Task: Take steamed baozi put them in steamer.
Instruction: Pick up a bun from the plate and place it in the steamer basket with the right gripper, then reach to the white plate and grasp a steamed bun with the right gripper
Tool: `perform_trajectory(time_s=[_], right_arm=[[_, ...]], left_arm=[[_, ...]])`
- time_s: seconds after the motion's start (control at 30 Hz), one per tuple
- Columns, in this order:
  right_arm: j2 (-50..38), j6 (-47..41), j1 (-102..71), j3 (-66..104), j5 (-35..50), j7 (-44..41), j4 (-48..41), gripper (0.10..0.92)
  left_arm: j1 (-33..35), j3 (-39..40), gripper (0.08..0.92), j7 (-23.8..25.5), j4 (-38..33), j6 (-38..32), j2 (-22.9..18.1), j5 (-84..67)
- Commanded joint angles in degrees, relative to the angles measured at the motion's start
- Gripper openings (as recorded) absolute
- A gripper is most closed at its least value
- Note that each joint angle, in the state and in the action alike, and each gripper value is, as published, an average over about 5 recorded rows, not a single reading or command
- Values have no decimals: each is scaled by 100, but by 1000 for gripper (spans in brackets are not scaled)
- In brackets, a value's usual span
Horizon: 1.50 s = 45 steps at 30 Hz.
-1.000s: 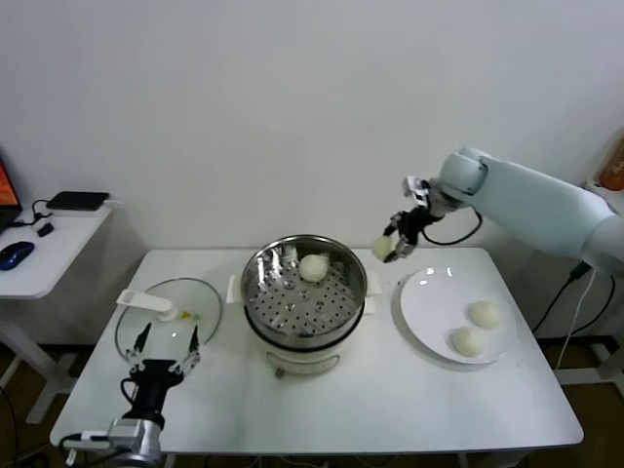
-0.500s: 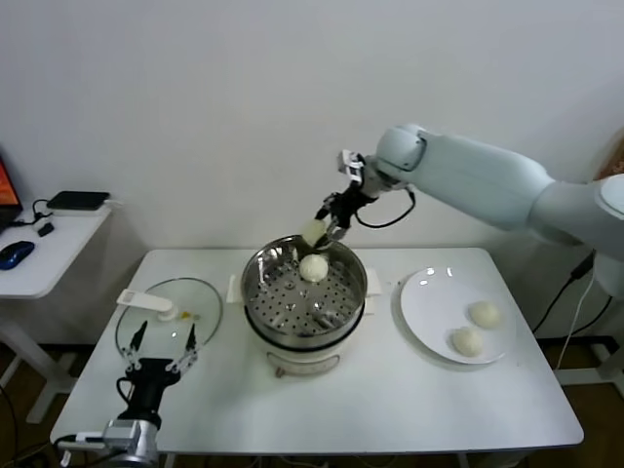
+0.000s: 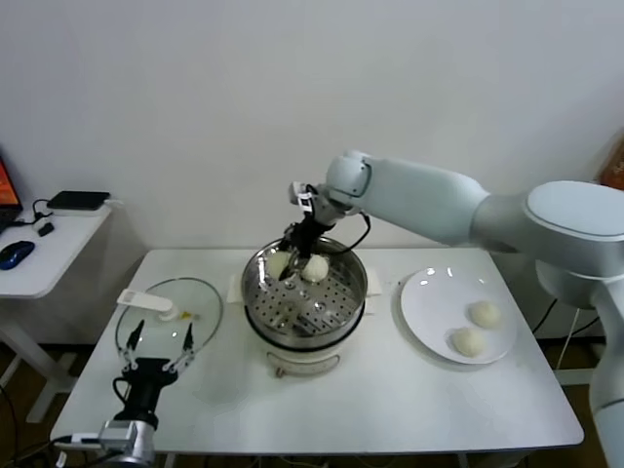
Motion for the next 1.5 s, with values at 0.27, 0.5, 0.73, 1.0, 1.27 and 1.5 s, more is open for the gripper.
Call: perform_trajectory(time_s=[0.27, 0.5, 0.73, 1.0, 1.27, 1.5], right_arm=[[288, 32, -317, -73, -172, -15, -224, 662], [326, 72, -361, -109, -226, -31, -287, 662], [344, 90, -404, -115, -272, -2, -315, 663], [374, 116, -450, -70, -374, 20, -383, 799], [133, 112, -165, -64, -284, -65, -130, 823], [-842, 163, 882, -573, 74, -404, 982, 823]], left_arm=[[-38, 15, 823, 2, 20, 17, -3, 1], [-55, 20, 823, 1, 46, 20, -16, 7], [-58, 16, 823, 1, 72, 7, -16, 0], [-48, 16, 823, 1, 98, -17, -17, -7], [-53, 19, 823, 1, 83, -11, -17, -5], [-53, 20, 823, 3, 49, 5, -13, 3]])
